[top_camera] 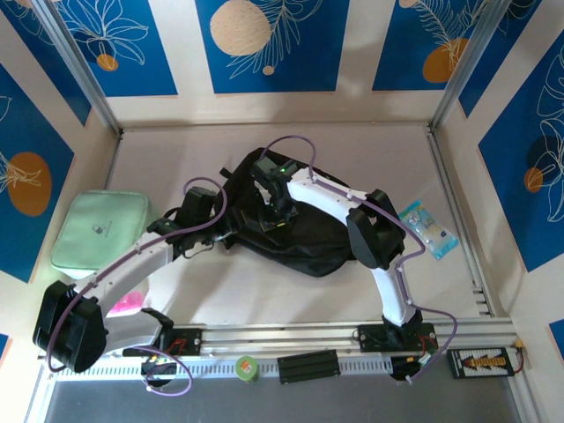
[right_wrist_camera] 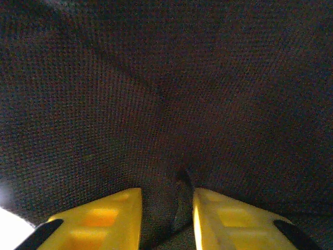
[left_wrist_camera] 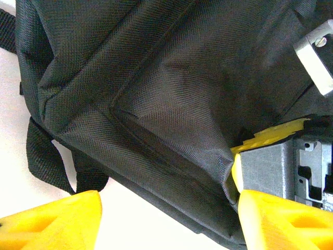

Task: Pack the student bag
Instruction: Zip the student bag at the center of the table.

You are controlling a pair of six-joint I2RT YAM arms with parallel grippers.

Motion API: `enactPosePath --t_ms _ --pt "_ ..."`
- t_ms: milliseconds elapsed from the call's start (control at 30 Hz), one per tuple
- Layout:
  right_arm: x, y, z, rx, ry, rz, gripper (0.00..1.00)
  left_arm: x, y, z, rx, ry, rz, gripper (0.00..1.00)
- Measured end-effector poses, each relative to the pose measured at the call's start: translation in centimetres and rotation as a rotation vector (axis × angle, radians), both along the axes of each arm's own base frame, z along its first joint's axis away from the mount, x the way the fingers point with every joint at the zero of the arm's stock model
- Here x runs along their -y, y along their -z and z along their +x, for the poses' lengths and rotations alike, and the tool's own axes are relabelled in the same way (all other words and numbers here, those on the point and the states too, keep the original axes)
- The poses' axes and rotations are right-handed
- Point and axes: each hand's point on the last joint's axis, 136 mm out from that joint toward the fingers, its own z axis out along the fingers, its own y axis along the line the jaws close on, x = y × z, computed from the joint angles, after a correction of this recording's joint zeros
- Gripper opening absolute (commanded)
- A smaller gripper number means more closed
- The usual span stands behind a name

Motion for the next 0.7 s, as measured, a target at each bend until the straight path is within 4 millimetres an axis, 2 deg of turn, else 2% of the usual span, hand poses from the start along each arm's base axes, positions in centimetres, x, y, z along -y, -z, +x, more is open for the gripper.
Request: enactPosePath --t_ms 67,167,367,567,700 --pt "0.2 0.4 0.1 0.005 0.014 -0.005 0.11 0.0 0.0 0.0 0.001 0.001 0.0 0.75" --pt "0.3 0.2 0.2 0.019 0.032 0.007 0.01 0.0 0.0 0.0 0.0 0.001 -0.002 0.78" --pt "0.5 -1.2 0.3 0.106 0.043 0.051 0.0 1.1 -0.2 -0.1 -0.007 0.04 -0.049 0.76" --pt "0.8 -5.6 0.1 0.207 0.065 0.15 0.0 3.6 -0.4 0.1 -0.014 0.096 -0.134 0.74" --pt "0.9 -7.2 0.0 0.245 0.077 0.193 0.0 5.2 -0.8 0.6 -0.003 0.116 -0.201 0.68"
